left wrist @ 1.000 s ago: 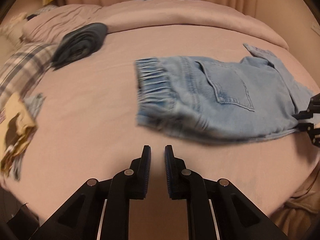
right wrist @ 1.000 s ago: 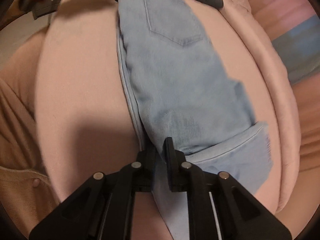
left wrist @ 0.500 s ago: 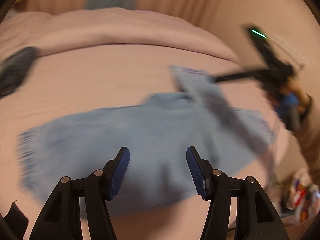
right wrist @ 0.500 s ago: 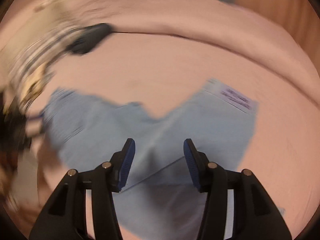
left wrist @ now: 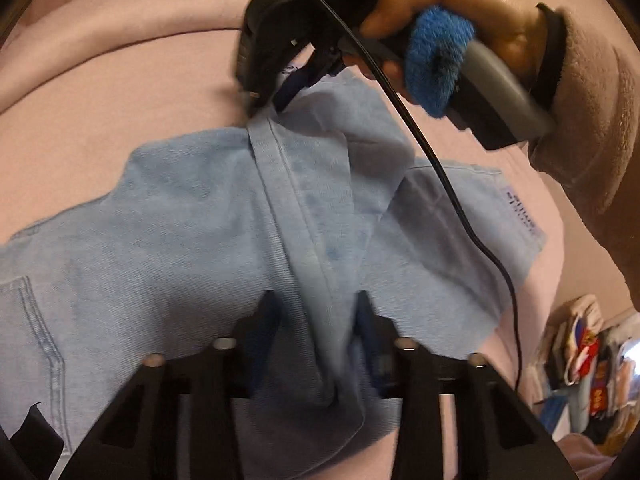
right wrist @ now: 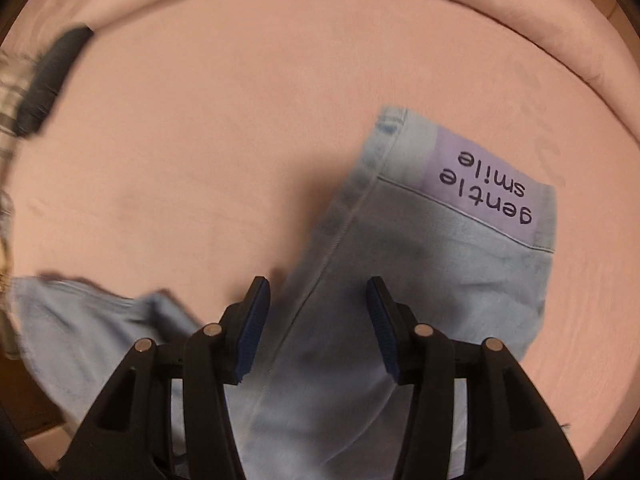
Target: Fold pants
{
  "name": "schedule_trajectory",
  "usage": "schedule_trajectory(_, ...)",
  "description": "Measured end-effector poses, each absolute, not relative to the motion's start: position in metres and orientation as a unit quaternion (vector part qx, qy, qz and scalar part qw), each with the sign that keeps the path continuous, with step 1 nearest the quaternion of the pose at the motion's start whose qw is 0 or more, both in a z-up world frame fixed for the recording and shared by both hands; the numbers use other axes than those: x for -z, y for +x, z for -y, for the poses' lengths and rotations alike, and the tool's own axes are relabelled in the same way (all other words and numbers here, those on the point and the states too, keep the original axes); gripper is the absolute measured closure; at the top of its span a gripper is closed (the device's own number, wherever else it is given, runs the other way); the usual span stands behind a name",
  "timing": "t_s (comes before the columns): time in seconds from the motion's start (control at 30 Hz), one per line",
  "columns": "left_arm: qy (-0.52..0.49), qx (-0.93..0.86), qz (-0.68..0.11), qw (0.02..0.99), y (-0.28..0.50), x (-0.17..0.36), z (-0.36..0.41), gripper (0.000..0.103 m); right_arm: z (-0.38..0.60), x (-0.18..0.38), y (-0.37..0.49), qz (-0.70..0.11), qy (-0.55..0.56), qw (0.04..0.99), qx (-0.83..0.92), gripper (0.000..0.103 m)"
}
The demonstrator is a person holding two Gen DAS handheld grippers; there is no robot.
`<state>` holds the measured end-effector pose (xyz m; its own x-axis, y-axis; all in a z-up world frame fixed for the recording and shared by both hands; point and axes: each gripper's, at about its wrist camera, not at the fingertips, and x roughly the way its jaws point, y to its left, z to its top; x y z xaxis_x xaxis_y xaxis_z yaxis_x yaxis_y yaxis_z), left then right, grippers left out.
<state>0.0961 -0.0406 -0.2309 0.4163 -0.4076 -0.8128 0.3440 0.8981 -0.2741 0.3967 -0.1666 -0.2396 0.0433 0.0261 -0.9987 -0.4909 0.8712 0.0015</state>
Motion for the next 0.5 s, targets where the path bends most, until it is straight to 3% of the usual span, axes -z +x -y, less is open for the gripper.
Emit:
schedule_trajectory(0.03, -0.03, 0.217, -0.488, 0.845, 0.095, 0.23, 0.041, 0.082, 0.166, 0.241, 0.394, -0.663, -0.177, 0.701, -0.193, 0.093)
schedule_trajectory(0.1, -0.028, 0.218, -0.481, 0.848, 0.094, 0.227, 0.043, 0.09, 0.171, 0.233, 0.387, -0.648, -0.168, 0.715, -0.202, 0.097)
schedule_trajectory(0.37, 0.026, 0.236, -0.431, 0.87, 0.07, 0.21, 0.064, 0.097, 0.257, 0.131, 0.341, -0.552, -0.015, 0.807, -0.209, 0.097)
schedule_trajectory(0.5, 0.084, 0.255, -0.416, 0.869, 0.05, 0.211, 0.093, 0.097, 0.33, 0.094, 0.266, -0.491, 0.057, 0.854, -0.164, 0.097)
